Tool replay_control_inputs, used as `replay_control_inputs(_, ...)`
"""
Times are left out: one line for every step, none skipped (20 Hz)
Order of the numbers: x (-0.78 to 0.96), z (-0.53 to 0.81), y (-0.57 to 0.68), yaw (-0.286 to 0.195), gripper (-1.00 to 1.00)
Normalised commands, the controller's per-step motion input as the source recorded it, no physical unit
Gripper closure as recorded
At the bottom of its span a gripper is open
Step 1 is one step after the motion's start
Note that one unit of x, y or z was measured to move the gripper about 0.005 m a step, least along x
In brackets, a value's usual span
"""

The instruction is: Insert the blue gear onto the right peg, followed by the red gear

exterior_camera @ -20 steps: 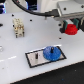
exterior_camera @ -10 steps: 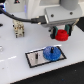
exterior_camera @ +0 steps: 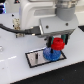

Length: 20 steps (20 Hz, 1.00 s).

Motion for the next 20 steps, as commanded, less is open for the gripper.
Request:
replay_control_inputs(0.17, -0.06, -0.08, 0.000, 1.00)
replay_control_inputs(0.10, -0.09, -0.04, 0.000, 1.00)
replay_control_inputs(0.09, -0.03, -0.07, 0.000, 1.00)
replay_control_inputs(0.07, 0.06, 0.02, 0.000, 1.00)
replay_control_inputs(0.05, -0.08, -0.03, 0.000, 1.00)
replay_control_inputs(0.06, 0.07, -0.06, 0.000, 1.00)
replay_control_inputs(0.07, -0.10, -0.16, 0.000, 1.00)
replay_control_inputs(0.07, 0.03, -0.02, 0.000, 1.00)
replay_control_inputs(0.07, 0.07, -0.03, 0.000, 1.00)
replay_control_inputs(0.05, 0.00, -0.01, 0.000, 1.00)
replay_control_inputs(0.04, -0.04, 0.01, 0.000, 1.00)
replay_control_inputs(0.04, 0.02, 0.00, 0.000, 1.00)
replay_control_inputs(0.04, 0.10, 0.01, 0.000, 1.00)
replay_control_inputs(0.02, 0.01, 0.01, 0.000, 1.00)
replay_control_inputs(0.02, 0.05, 0.00, 0.000, 1.00)
replay_control_inputs(0.02, 0.17, 0.01, 0.000, 1.00)
replay_control_inputs(0.03, 0.44, 0.00, 0.000, 1.00)
replay_control_inputs(0.02, 0.20, 0.01, 0.000, 1.00)
replay_control_inputs(0.00, 0.35, 0.02, 0.000, 1.00)
replay_control_inputs(0.03, 0.25, 0.01, 0.000, 1.00)
